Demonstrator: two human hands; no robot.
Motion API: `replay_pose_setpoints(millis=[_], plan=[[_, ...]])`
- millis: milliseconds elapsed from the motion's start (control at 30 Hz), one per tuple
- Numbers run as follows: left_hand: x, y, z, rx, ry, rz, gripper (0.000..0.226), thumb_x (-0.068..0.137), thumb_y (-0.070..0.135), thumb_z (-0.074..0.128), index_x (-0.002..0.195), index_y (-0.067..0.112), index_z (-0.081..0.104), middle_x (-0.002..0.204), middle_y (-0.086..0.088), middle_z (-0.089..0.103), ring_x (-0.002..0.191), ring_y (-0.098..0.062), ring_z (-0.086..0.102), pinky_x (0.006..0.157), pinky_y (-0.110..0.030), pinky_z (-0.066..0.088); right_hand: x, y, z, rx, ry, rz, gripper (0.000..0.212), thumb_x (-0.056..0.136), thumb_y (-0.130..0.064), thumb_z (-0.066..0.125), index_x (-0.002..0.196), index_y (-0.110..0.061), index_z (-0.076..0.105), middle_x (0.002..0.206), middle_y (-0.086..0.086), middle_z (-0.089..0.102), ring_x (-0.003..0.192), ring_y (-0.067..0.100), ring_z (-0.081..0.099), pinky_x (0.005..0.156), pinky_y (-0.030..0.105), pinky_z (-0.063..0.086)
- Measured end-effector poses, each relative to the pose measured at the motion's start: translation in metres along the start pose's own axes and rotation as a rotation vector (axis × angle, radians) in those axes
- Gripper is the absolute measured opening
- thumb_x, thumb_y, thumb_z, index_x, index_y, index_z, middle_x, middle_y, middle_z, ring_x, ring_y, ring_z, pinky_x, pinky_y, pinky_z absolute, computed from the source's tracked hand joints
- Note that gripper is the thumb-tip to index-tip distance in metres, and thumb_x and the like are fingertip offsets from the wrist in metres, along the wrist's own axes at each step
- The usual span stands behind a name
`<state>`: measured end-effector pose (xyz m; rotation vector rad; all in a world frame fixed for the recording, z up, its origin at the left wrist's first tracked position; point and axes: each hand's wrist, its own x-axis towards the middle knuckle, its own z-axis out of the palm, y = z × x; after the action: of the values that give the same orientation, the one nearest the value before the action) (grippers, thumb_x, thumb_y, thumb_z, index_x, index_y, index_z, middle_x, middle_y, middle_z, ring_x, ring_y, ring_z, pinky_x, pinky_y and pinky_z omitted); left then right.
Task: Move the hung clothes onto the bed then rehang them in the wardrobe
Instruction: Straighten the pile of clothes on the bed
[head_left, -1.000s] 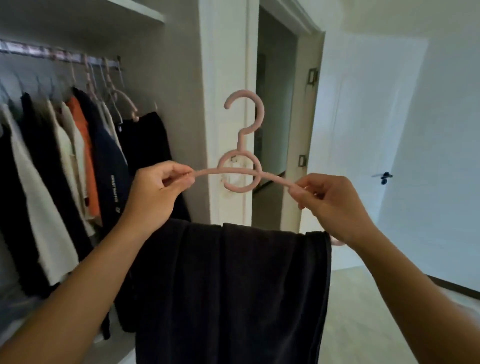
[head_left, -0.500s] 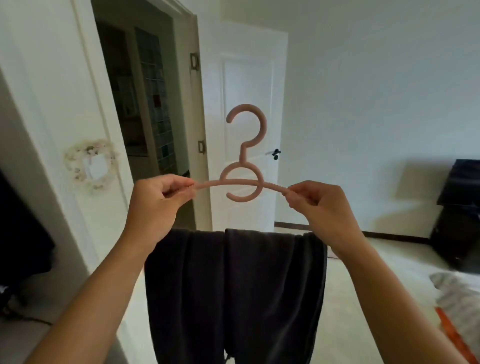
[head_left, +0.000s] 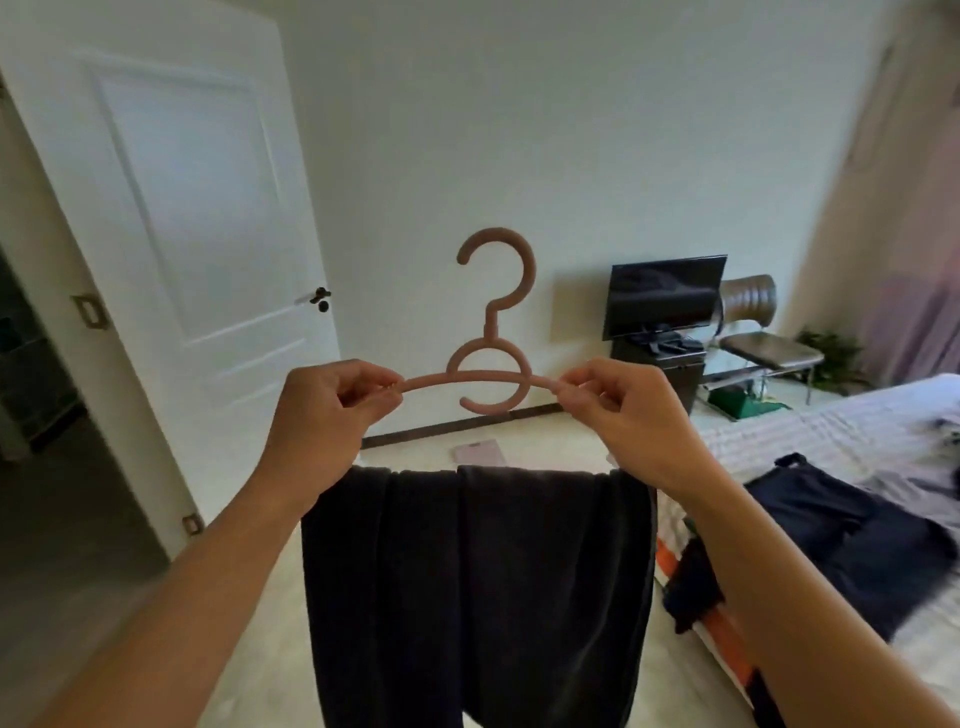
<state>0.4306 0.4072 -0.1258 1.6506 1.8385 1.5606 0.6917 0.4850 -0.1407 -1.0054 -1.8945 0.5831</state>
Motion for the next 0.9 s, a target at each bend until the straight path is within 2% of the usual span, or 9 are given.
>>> replay_pose_setpoints(millis=[100, 200, 333, 433, 533, 633, 767, 900], plan=[[0.024, 0.002, 0.051, -0.010, -0.096, 0.052, 0.014, 0.085, 0.017, 0.074, 0.095, 0.027, 0.074, 0.084, 0.013, 0.070, 0.076, 0.001, 0.064, 0.068, -0.008, 0.043, -0.001, 0.030, -0.026, -0.074, 0.065, 0.042, 0.012, 0.091, -0.028, 0.068, 0.099, -0.021, 0.072, 0.072, -0.007, 0.063, 0.061, 0.003, 0.053, 0.061, 0.019, 0.045], [0.047, 0.005, 0.099, -0.028, -0.204, 0.097, 0.015, 0.085, 0.017, 0.074, 0.096, 0.028, 0.073, 0.086, 0.011, 0.070, 0.076, -0.005, 0.066, 0.067, -0.008, 0.045, 0.000, 0.059, -0.052, -0.136, 0.124, 0.102, 0.007, 0.090, -0.025, 0.069, 0.096, -0.022, 0.072, 0.070, -0.011, 0.062, 0.060, -0.001, 0.053, 0.058, 0.015, 0.044], [0.077, 0.010, 0.154, -0.107, -0.346, 0.154, 0.015, 0.080, 0.022, 0.078, 0.089, 0.033, 0.073, 0.077, 0.008, 0.072, 0.070, -0.009, 0.067, 0.068, -0.019, 0.056, 0.006, 0.092, -0.082, -0.194, 0.209, 0.172, 0.005, 0.089, -0.025, 0.071, 0.092, -0.029, 0.072, 0.066, -0.018, 0.061, 0.057, 0.000, 0.051, 0.057, 0.015, 0.041], [0.097, 0.017, 0.195, -0.163, -0.442, 0.182, 0.017, 0.079, 0.022, 0.078, 0.083, 0.036, 0.070, 0.071, 0.002, 0.071, 0.067, -0.021, 0.065, 0.062, -0.020, 0.055, 0.013, 0.111, -0.100, -0.256, 0.247, 0.222, 0.004, 0.090, -0.025, 0.071, 0.090, -0.029, 0.071, 0.065, -0.013, 0.062, 0.054, 0.002, 0.048, 0.058, 0.020, 0.042], [0.119, 0.022, 0.237, -0.192, -0.546, 0.219, 0.013, 0.080, 0.020, 0.078, 0.086, 0.030, 0.073, 0.066, 0.008, 0.068, 0.062, -0.011, 0.062, 0.057, -0.013, 0.047, 0.017, 0.129, -0.118, -0.348, 0.305, 0.288, 0.005, 0.090, -0.025, 0.071, 0.086, -0.029, 0.070, 0.066, -0.014, 0.063, 0.056, 0.003, 0.051, 0.061, 0.026, 0.043], [0.136, 0.027, 0.277, -0.215, -0.656, 0.265, 0.019, 0.079, 0.017, 0.077, 0.080, 0.034, 0.070, 0.060, 0.013, 0.066, 0.058, -0.001, 0.060, 0.054, -0.010, 0.044, 0.017, 0.144, -0.133, -0.408, 0.340, 0.360, 0.006, 0.089, -0.023, 0.071, 0.085, -0.028, 0.071, 0.072, -0.008, 0.067, 0.065, 0.010, 0.057, 0.066, 0.034, 0.050], [0.151, 0.031, 0.331, -0.222, -0.771, 0.307, 0.012, 0.079, 0.020, 0.079, 0.084, 0.030, 0.074, 0.069, 0.005, 0.071, 0.063, -0.009, 0.065, 0.061, -0.020, 0.055, 0.012, 0.168, -0.152, -0.487, 0.396, 0.435, 0.003, 0.089, -0.021, 0.072, 0.088, -0.023, 0.073, 0.072, -0.011, 0.066, 0.062, 0.004, 0.055, 0.065, 0.024, 0.044], [0.156, 0.036, 0.388, -0.242, -0.841, 0.329, 0.012, 0.079, 0.018, 0.079, 0.083, 0.028, 0.075, 0.067, 0.004, 0.070, 0.062, -0.012, 0.065, 0.065, -0.027, 0.058, 0.006, 0.200, -0.173, -0.535, 0.436, 0.516, 0.003, 0.088, -0.019, 0.072, 0.087, -0.021, 0.074, 0.067, -0.014, 0.060, 0.061, -0.001, 0.054, 0.063, 0.020, 0.040]])
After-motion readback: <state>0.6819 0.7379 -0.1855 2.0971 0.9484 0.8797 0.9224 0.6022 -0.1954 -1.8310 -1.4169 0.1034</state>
